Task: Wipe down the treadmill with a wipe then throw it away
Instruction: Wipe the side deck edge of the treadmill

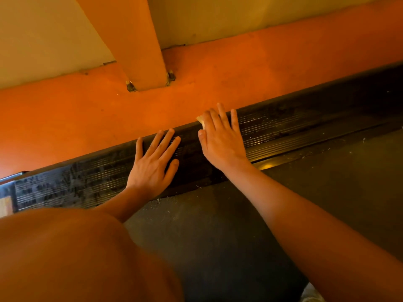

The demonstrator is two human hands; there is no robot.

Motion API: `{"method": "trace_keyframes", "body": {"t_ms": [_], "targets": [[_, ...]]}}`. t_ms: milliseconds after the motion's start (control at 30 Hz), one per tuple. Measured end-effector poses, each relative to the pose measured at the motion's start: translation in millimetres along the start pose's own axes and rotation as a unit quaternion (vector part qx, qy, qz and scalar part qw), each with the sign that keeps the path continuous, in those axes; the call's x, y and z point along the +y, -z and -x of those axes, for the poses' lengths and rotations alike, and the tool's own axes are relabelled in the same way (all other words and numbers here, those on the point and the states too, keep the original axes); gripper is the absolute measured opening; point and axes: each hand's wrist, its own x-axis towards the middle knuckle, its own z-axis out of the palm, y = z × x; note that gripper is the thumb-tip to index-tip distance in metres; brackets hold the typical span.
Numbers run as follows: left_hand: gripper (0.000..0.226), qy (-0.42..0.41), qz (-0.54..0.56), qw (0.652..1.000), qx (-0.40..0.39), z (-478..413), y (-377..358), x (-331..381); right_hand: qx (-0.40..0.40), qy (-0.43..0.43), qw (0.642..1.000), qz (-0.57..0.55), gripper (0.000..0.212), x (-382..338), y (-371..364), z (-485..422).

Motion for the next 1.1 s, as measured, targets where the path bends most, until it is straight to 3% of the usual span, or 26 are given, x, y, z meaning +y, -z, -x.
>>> {"method": "trace_keyframes", "body": {"t_ms": [100, 267, 433, 567, 700, 867, 967, 1100], "targets": [[0.061, -0.001, 0.003, 1.0, 0.003, -1.1, -1.0, 1.6, 0.004, -0.008, 1.0, -0.015, 0.052, -7.9, -2.0, -1.7], [0.06, 0.005, 0.015, 1.0, 0.015, 1.0, -1.4, 1.7, -0.032, 0.06, 0.998, 0.01, 0.06, 5.8, 3.2, 4.0], [0.061, 0.008, 0.019, 1.0, 0.008, 0.8, 1.6, 2.4, -0.011, -0.036, 0.999, -0.019, 0.06, 1.5, 5.1, 9.7], [0.06, 0.004, 0.026, 1.0, 0.015, 0.3, 0.7, 3.0, -0.026, 0.047, 0.999, 0.004, 0.064, -11.9, -5.5, 26.7], [0.061, 0.009, 0.026, 0.999, 0.024, 0.7, -0.5, 0.0, -0.002, -0.036, 0.999, -0.019, 0.063, -1.1, -5.7, 22.6], [0.061, 0.005, 0.019, 0.999, 0.026, 1.3, -0.5, 3.3, -0.015, 0.0, 1.0, -0.005, 0.063, -9.5, -11.8, 47.9], [0.061, 0.007, 0.014, 0.999, 0.031, -0.2, -1.6, 4.9, -0.013, -0.072, 0.997, -0.022, 0.063, -3.2, -5.4, 54.1], [0.062, 0.01, 0.007, 0.999, 0.034, 1.4, -3.6, 4.5, -0.026, -0.004, 0.999, -0.023, 0.063, -12.9, -13.8, 68.2]]}}
